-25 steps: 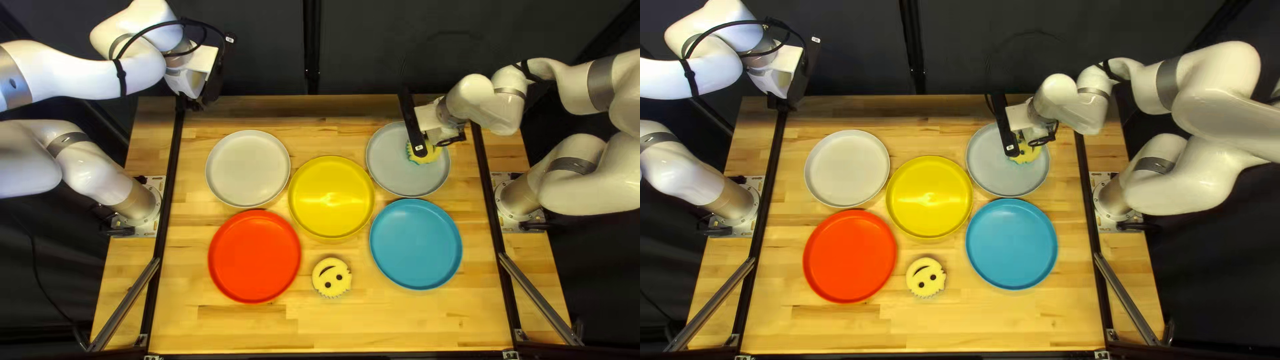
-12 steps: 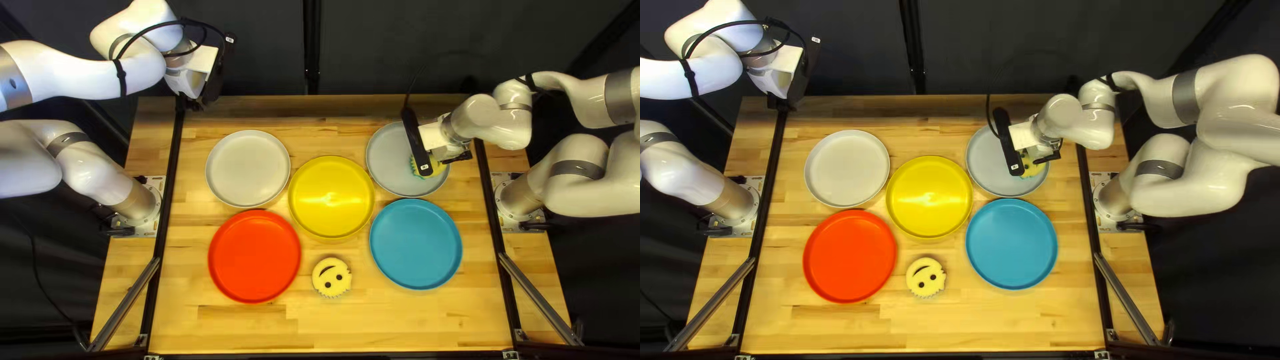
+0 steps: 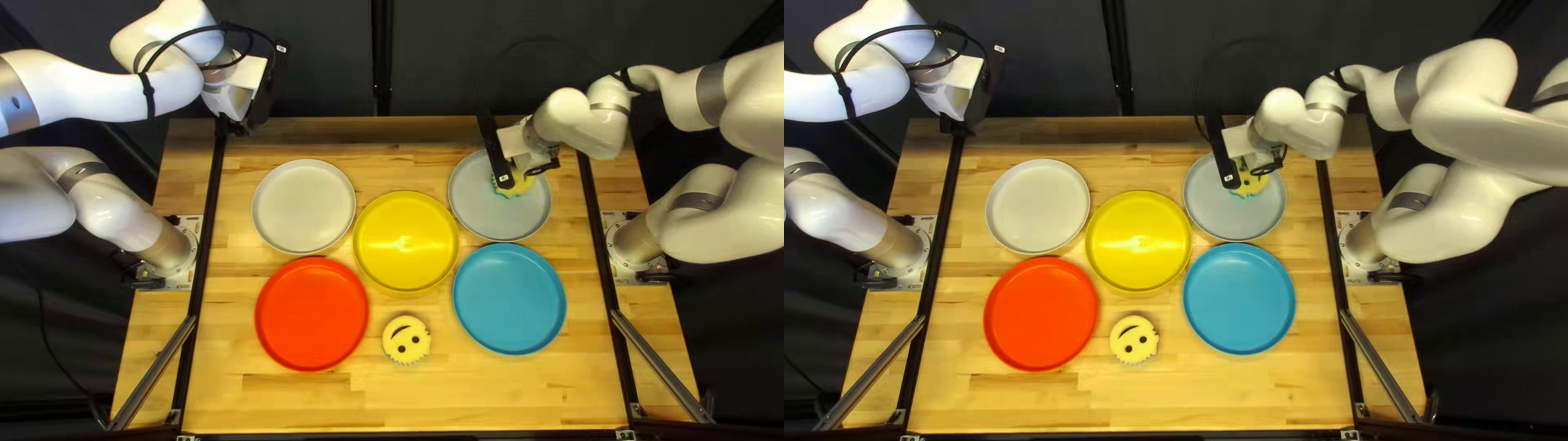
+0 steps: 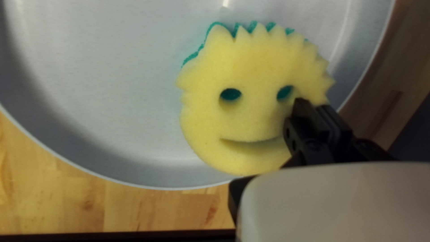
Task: Pick up sponge and scrub the plate
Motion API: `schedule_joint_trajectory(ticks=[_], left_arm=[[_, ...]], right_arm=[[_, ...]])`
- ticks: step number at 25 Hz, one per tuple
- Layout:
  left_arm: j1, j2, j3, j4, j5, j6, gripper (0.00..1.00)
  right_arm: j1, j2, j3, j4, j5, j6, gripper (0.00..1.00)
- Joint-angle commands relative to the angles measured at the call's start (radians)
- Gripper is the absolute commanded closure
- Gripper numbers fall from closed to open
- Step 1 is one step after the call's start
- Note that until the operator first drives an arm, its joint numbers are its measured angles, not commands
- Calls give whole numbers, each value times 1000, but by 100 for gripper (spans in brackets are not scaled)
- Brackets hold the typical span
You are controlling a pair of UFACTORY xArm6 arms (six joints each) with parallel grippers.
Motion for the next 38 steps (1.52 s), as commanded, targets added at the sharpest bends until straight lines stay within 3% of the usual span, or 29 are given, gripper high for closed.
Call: schedule_joint_trajectory(ticks=[1,11,17,23,31,38], left_arm=[[0,0,0,0,0,0,0],[0,0,0,0,0,0,0],[0,0,0,0,0,0,0],[0,0,0,0,0,0,0],[0,0,0,0,0,0,0],[0,0,0,0,0,0,0]], right_arm=[[22,-36,36,-7,0,27,100],[182,-237,193,-70,46,200,100],[205,-274,236,-104,37,232,100],[143,-202,178,-112,10,180,100],[13,18,9,-84,-46,50,100],[-13,37,-11,-43,-41,-7,100]])
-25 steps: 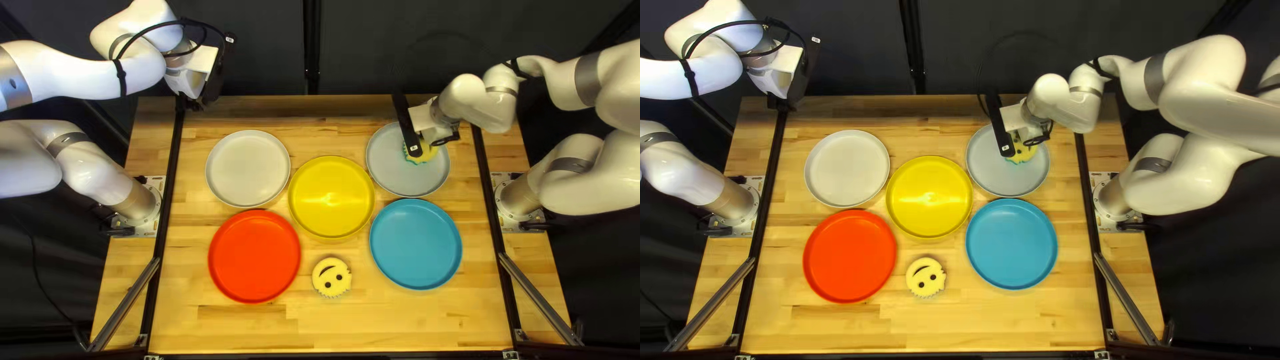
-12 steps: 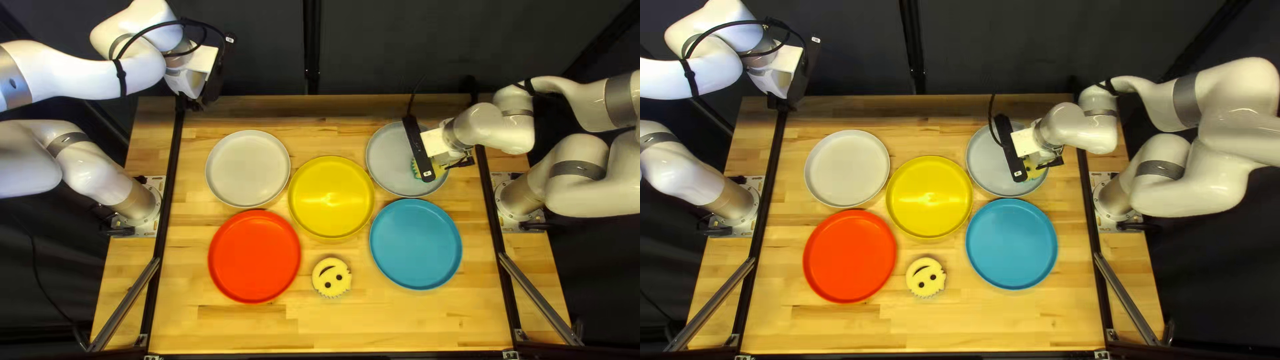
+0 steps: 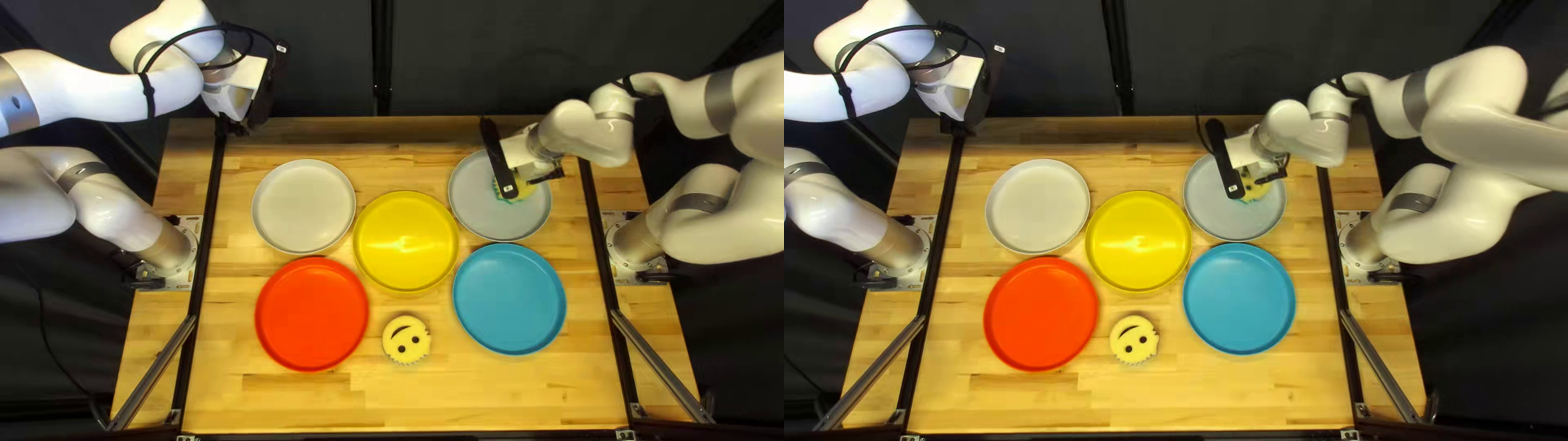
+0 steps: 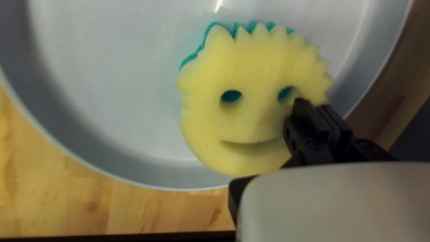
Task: Pick up sponge and scrub the plate
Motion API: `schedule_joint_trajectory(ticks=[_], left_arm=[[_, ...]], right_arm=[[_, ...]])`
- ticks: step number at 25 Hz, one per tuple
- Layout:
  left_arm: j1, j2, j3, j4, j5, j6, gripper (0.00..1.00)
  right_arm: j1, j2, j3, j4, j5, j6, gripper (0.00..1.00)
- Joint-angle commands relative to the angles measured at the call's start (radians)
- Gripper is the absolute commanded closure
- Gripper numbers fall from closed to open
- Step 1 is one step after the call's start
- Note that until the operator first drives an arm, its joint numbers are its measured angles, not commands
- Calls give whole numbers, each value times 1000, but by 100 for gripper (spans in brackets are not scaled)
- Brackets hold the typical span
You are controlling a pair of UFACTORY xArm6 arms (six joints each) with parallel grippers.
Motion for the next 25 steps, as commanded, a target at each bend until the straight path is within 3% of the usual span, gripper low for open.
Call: schedule_joint_trajectory(ticks=[1,18,22,25], left_arm=[[0,0,0,0,0,0,0],[0,0,0,0,0,0,0],[0,0,0,0,0,0,0],[0,0,0,0,0,0,0]], right_arm=[[2,-19,17,13,3,-8,100],[278,-115,106,-40,68,282,100],[258,-97,88,-49,62,263,100],[191,-46,48,-46,44,203,100]])
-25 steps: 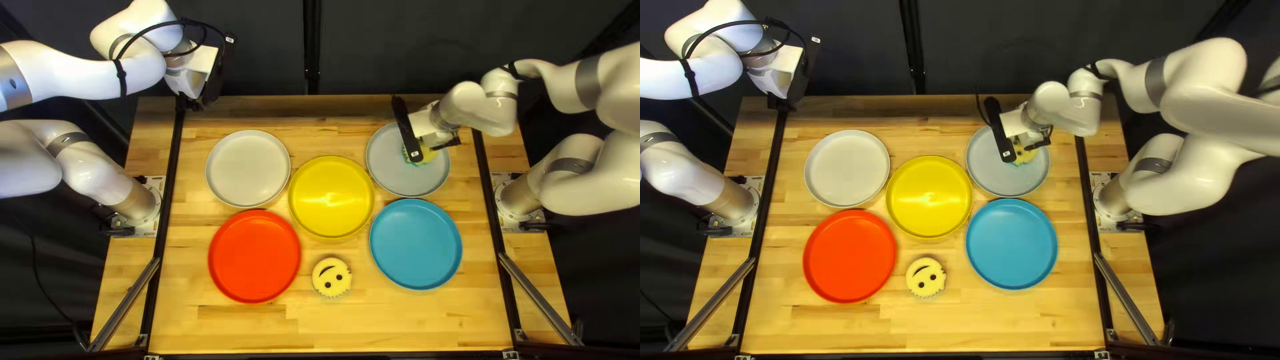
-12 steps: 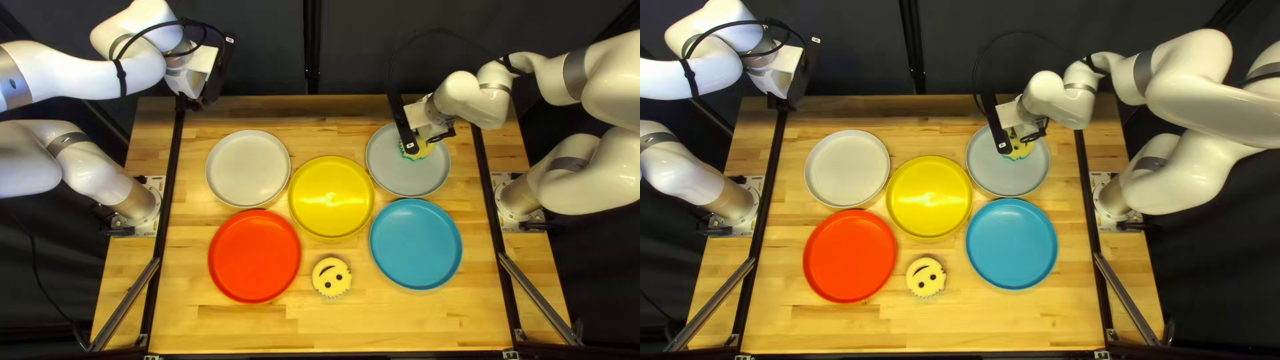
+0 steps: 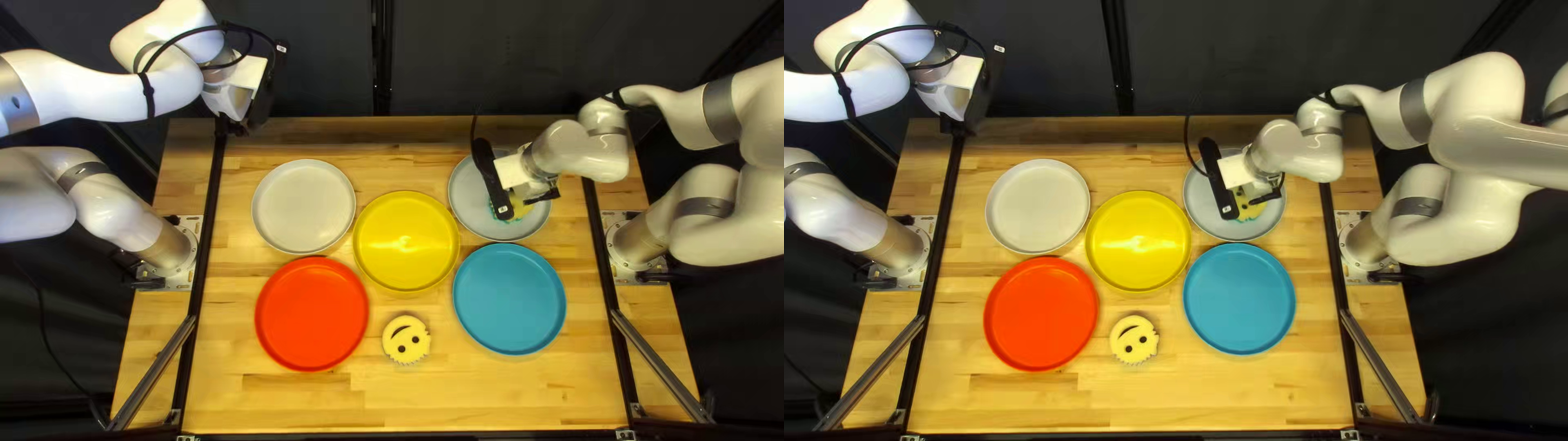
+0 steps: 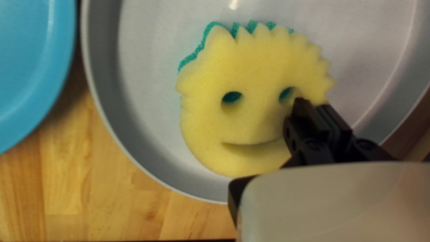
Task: Pick up sponge and scrub the plate
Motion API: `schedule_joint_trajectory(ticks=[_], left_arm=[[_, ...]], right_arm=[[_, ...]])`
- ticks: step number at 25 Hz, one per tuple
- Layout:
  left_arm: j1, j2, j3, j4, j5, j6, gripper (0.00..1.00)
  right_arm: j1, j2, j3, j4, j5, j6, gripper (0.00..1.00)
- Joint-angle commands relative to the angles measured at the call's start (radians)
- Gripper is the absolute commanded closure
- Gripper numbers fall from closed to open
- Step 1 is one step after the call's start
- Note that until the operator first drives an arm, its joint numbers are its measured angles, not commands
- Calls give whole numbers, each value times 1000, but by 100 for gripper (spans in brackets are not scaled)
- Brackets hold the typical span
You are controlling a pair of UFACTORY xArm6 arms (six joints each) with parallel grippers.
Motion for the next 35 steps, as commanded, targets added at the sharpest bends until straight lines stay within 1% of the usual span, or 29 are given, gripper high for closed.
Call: schedule_joint_trajectory(ticks=[1,5,8,12,14,19,22,25,28,32,34,35], left_arm=[[0,0,0,0,0,0,0],[0,0,0,0,0,0,0],[0,0,0,0,0,0,0],[0,0,0,0,0,0,0],[0,0,0,0,0,0,0],[0,0,0,0,0,0,0],[0,0,0,0,0,0,0],[0,0,0,0,0,0,0],[0,0,0,0,0,0,0],[0,0,0,0,0,0,0],[0,0,0,0,0,0,0],[0,0,0,0,0,0,0]], right_arm=[[-78,63,-52,3,-21,-72,100],[-152,129,-119,28,-19,-150,100],[-189,167,-165,50,-7,-194,100],[-196,177,-188,67,10,-208,100],[-183,174,-184,64,11,-192,100],[-106,150,-154,40,16,-104,100],[-49,109,-124,26,31,-50,100],[34,59,-88,5,53,32,100],[89,41,-72,-16,63,88,100],[108,42,-72,-31,64,107,100],[91,63,-82,-40,51,96,100],[69,90,-100,-44,39,78,100]])
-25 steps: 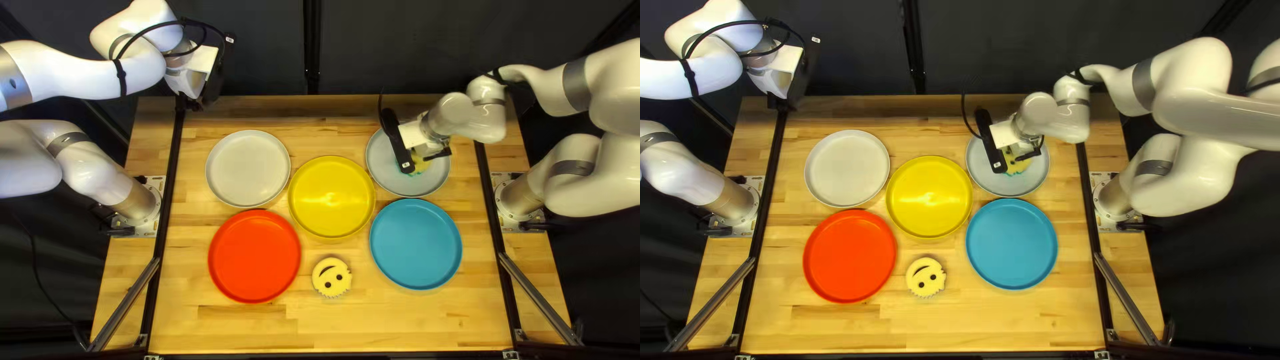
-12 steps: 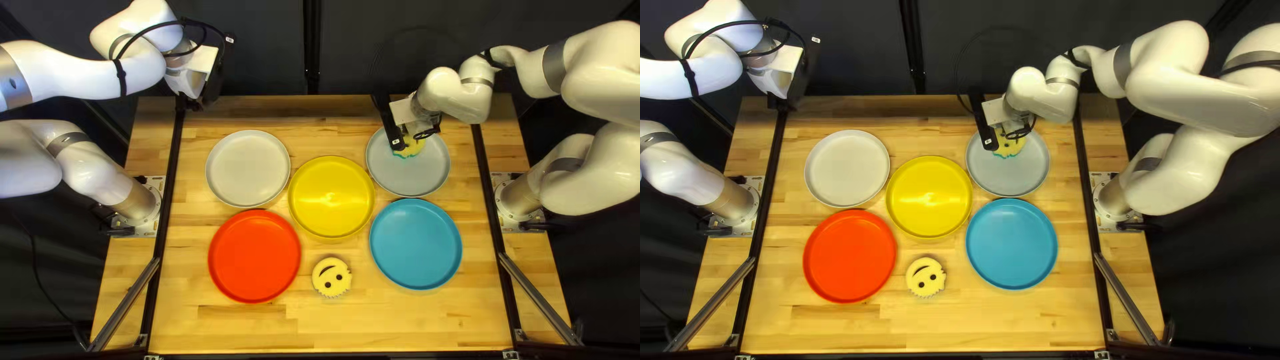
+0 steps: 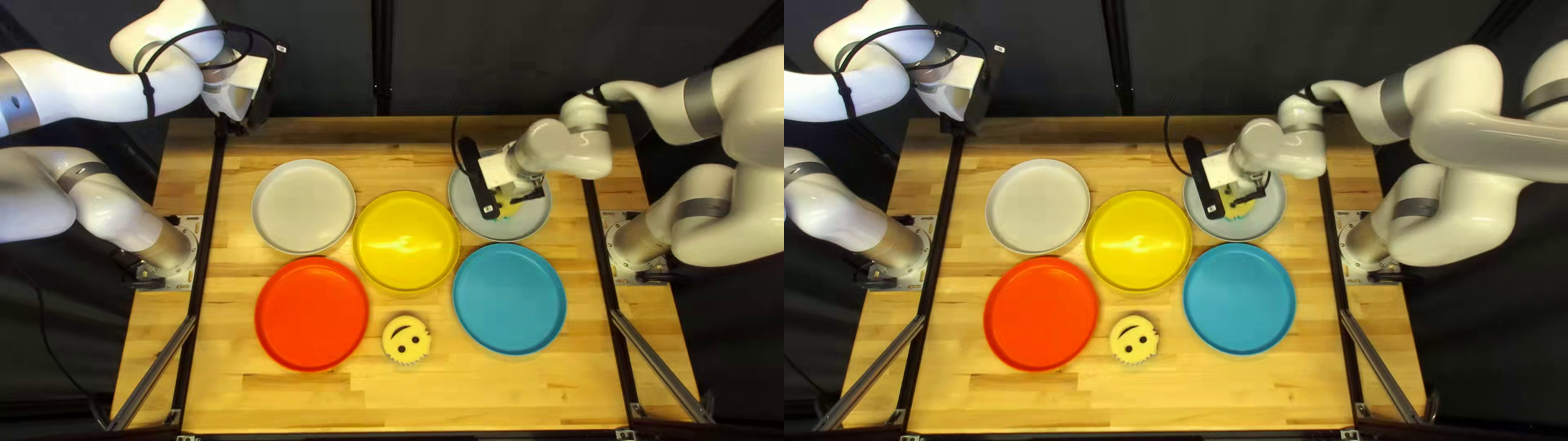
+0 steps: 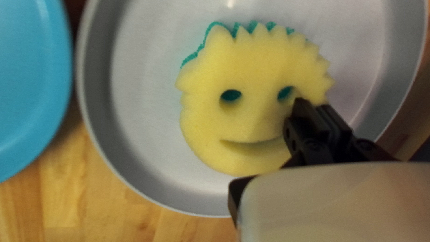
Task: Pick up sponge and scrub the plate
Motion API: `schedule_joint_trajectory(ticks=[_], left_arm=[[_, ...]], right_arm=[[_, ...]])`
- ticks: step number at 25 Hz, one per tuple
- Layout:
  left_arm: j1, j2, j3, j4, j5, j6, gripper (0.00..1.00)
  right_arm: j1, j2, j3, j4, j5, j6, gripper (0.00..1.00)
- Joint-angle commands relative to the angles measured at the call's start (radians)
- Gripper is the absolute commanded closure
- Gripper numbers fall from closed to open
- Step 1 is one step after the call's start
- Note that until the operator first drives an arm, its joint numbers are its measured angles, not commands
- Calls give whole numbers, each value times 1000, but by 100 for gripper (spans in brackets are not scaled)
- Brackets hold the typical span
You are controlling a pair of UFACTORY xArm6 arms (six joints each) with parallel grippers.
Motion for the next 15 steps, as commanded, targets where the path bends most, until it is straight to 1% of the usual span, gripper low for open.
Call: schedule_joint_trajectory(ticks=[1,4,8,13,15], left_arm=[[0,0,0,0,0,0,0],[0,0,0,0,0,0,0],[0,0,0,0,0,0,0],[0,0,0,0,0,0,0],[0,0,0,0,0,0,0]], right_arm=[[-49,62,-40,-13,-30,-37,100],[-93,117,-84,1,-44,-81,100],[-141,164,-153,42,-18,-143,100],[-164,201,-219,66,29,-164,100],[-169,210,-232,71,39,-166,100]])
